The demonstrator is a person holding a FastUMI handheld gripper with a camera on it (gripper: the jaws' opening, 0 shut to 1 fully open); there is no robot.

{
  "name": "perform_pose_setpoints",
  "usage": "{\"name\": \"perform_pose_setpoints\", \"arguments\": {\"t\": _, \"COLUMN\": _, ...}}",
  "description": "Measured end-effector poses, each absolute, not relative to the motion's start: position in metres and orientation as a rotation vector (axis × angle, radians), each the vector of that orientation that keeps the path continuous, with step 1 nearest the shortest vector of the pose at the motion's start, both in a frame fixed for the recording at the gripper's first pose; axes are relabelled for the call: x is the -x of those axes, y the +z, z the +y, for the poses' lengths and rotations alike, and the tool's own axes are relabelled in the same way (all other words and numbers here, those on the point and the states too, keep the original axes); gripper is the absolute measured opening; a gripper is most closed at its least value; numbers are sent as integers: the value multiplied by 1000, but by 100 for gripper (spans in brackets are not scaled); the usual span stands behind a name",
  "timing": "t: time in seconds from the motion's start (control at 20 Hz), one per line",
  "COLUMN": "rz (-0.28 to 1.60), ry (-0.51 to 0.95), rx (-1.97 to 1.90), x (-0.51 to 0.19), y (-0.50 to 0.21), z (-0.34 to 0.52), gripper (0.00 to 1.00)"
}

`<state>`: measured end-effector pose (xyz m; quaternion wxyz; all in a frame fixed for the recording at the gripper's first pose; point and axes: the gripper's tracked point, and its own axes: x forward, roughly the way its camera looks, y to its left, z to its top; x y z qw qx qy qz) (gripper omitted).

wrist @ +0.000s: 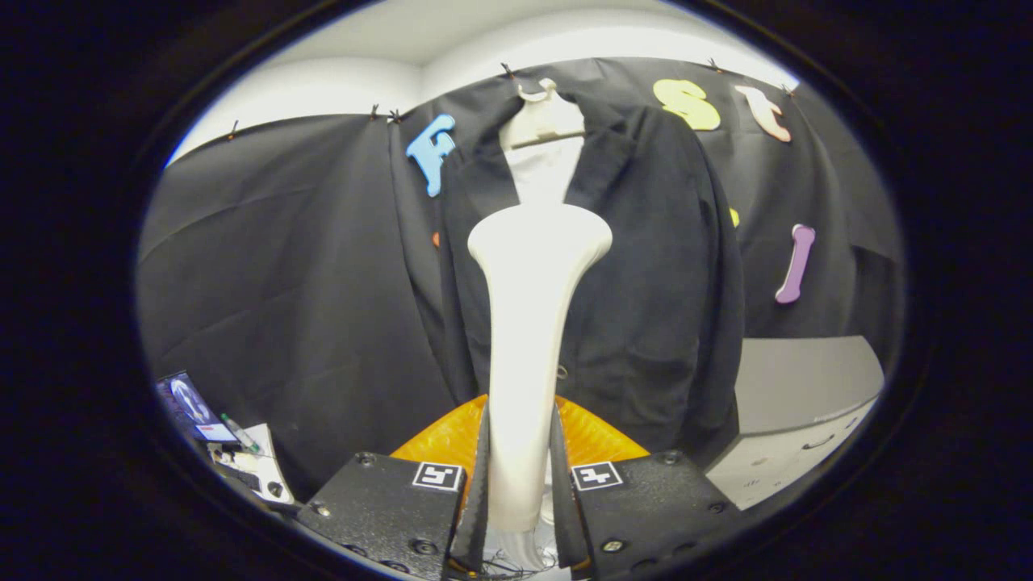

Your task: Iron the clothes twice with a garment steamer, once on the left side and once on the right side.

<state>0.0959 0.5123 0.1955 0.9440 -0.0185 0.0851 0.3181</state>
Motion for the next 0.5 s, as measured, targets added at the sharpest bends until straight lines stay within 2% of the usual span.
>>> {"name": "perform_pose_setpoints", "arguments": {"t": 0.2, "rz": 86, "ry": 672, "rx": 46, "x": -90, "y": 239, "z": 556, "gripper": 36}}
{"name": "perform_pose_setpoints", "arguments": {"t": 0.5, "rz": 33, "ry": 666, "rx": 81, "x": -99, "y": 264, "z": 609, "gripper": 36}}
